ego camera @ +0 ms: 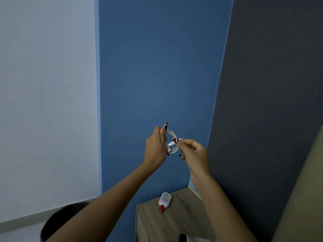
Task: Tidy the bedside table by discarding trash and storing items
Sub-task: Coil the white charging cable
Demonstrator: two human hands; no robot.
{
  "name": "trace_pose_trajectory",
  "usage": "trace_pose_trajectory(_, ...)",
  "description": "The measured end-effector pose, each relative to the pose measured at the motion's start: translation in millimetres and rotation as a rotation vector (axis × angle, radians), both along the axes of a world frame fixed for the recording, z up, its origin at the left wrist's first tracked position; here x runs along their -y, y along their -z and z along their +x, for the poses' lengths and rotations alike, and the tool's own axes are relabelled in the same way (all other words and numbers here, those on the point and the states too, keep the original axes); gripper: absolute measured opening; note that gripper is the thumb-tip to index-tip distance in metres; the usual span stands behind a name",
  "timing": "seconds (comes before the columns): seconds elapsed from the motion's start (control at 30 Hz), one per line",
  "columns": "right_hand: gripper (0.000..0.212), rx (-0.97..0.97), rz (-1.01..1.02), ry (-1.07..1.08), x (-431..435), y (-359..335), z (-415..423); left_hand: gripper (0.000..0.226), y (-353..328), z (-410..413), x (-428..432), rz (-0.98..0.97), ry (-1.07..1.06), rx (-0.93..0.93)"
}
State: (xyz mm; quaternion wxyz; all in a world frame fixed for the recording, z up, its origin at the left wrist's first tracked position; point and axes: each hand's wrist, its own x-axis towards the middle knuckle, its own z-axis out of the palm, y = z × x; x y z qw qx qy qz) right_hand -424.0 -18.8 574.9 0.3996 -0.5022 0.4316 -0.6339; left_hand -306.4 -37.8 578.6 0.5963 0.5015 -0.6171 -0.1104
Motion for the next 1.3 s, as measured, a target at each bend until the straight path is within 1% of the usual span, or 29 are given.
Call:
trace_pose_trajectory(0.07,0.010,-0.037,-0.030,0.049,1,4,3,0.041,1,-1,-2,-0.015,0.017,0.007)
trace_pose_trajectory(0.13,0.021,-0.077,-0.034,0.093,4,10,7,0.042,1,-4,-3,-0.031,0.035,0.017)
trace_pose_trajectory(0.17,0.028,-0.050,-0.013,0.076,6,12,9,0.042,1,-6,-4,-0.040,0.045,0.030)
trace_pose_trajectory(0.23,0.032,0.065,0.031,-0.040,9,16,9,0.039,1,-10,-5,-0.046,0.058,0.067)
trace_pose_trajectory(0.27,0.031,0.081,0.031,-0.109,11,17,8,0.037,0,-11,-6,-0.044,0.062,0.075)
trace_pose_trajectory(0.33,0.023,0.018,-0.007,-0.246,15,19,4,0.037,-1,-9,-5,-0.045,0.052,0.071)
trace_pose_trajectory(0.4,0.013,-0.041,-0.049,-0.282,15,20,1,0.039,-2,-5,-3,-0.040,0.031,0.064)
trace_pose_trajectory(0.43,0.010,-0.074,-0.068,-0.255,15,20,0,0.039,-2,-4,-2,-0.035,0.028,0.059)
trace_pose_trajectory(0.5,0.026,-0.170,-0.136,-0.151,12,22,0,0.040,-2,-4,-1,-0.017,0.048,0.022)
trace_pose_trajectory(0.57,0.043,-0.257,-0.232,-0.034,8,23,3,0.041,-5,-5,0,0.037,0.081,-0.082)
trace_pose_trajectory(0.63,0.047,-0.296,-0.299,0.044,8,28,7,0.040,-9,-7,1,0.092,0.108,-0.186)
trace_pose_trajectory(0.7,0.045,-0.314,-0.326,0.050,8,32,11,0.040,-13,-8,2,0.110,0.114,-0.219)
trace_pose_trajectory(0.77,0.040,-0.321,-0.307,0.015,7,37,16,0.040,-15,-10,4,0.102,0.078,-0.239)
trace_pose_trajectory(0.87,0.041,-0.343,-0.196,-0.073,3,46,24,0.039,-11,-7,11,0.093,-0.021,-0.272)
trace_pose_trajectory(0.93,0.042,-0.361,-0.108,-0.141,5,49,23,0.040,-3,-4,13,0.114,-0.035,-0.282)
trace_pose_trajectory(0.97,0.039,-0.387,-0.091,-0.157,7,49,20,0.040,1,-2,14,0.133,-0.020,-0.273)
trace_pose_trajectory(1.07,0.021,-0.438,-0.089,-0.144,15,47,10,0.040,7,5,15,0.172,0.083,-0.254)
trace_pose_trajectory(1.13,0.016,-0.359,-0.080,-0.126,17,44,5,0.040,7,9,15,0.167,0.135,-0.250)
trace_pose_trajectory(1.23,0.016,-0.116,-0.047,-0.145,16,37,1,0.041,7,10,9,0.194,0.228,-0.261)
trace_pose_trajectory(1.3,0.015,-0.029,-0.049,-0.124,16,32,-2,0.041,6,10,5,0.233,0.299,-0.272)
